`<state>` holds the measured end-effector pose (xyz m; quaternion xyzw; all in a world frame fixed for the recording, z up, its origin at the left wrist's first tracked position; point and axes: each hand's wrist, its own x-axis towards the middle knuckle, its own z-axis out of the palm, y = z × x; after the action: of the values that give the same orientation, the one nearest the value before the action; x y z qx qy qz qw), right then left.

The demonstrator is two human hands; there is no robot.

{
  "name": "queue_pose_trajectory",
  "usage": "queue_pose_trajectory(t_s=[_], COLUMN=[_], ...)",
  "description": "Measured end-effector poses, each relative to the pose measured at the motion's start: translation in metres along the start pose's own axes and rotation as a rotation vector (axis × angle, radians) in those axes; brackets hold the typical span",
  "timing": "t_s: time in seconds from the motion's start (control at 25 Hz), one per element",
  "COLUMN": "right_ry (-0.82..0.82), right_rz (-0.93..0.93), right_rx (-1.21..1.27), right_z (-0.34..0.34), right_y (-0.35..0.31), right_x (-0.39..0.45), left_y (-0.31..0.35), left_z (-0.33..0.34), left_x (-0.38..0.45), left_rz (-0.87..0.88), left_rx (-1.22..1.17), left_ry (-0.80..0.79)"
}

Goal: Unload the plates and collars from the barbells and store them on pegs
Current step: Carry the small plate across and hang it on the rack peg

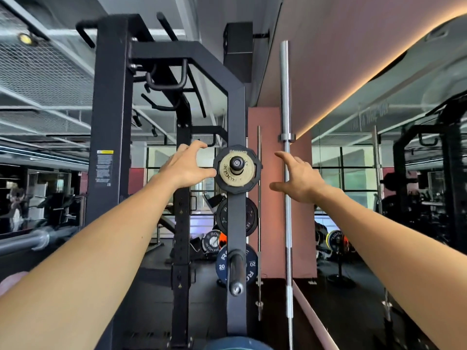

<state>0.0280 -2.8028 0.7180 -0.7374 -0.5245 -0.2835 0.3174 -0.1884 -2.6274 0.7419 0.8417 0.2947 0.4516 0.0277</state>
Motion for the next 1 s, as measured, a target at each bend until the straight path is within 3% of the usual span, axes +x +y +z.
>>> queue_pose_trajectory(t_s=[0.44, 1.0], right_ry=[-0.091, -0.036], right_rz=[0.062, 0.010], right_rx=[0.038, 0.069], right_z=[0.053, 0.161], right_y=[0.042, 0.067], right_x=[0.030, 0.189], left_y=[-0.026, -0.076], left_z=[0.062, 0.157], left_x=[0.020, 0.187], left_rz=[-0.084, 0.030], left_rx=[0.025, 0.034], left_ry=[-0.017, 0.026])
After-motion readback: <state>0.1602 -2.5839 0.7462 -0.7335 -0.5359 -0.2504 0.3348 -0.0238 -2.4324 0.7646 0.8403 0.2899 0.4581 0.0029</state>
